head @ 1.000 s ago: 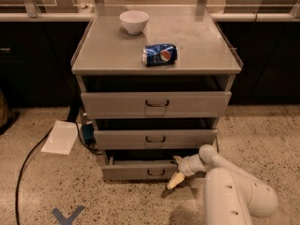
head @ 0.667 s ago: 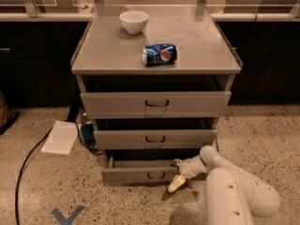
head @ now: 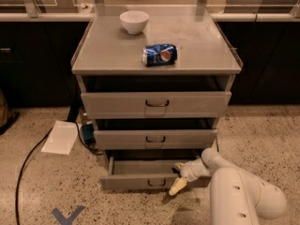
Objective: Open bottom drawer
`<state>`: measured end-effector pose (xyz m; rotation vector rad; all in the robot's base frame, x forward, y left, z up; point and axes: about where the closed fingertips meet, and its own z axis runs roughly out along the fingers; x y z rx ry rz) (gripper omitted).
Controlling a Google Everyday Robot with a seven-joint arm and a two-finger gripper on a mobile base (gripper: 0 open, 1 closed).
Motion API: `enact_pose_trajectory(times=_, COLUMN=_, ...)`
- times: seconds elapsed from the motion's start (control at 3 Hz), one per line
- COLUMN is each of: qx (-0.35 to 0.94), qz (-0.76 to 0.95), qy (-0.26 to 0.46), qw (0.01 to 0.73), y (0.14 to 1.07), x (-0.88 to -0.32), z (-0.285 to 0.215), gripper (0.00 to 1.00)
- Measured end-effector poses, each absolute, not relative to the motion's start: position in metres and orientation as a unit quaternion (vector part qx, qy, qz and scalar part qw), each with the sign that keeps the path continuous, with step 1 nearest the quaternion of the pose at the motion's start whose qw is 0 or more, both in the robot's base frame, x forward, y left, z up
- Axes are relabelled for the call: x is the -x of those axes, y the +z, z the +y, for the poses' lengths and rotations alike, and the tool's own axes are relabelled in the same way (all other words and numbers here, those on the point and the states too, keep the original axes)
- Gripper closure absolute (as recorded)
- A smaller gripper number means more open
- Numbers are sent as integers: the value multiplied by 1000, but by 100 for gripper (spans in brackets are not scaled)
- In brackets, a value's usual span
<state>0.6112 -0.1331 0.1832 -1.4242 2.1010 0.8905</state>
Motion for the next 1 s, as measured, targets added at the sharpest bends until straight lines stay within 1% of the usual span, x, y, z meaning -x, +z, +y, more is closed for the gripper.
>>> enact_pose_trajectory(times=0.67, qx=520, qz=764, qy=313, qw=218, y=181, x=-605, z=-129, gripper=0)
enact_pose_trajectory(times=1.0, qx=524, qz=766, qy=306, qw=214, y=183, x=-581, z=-129, gripper=0)
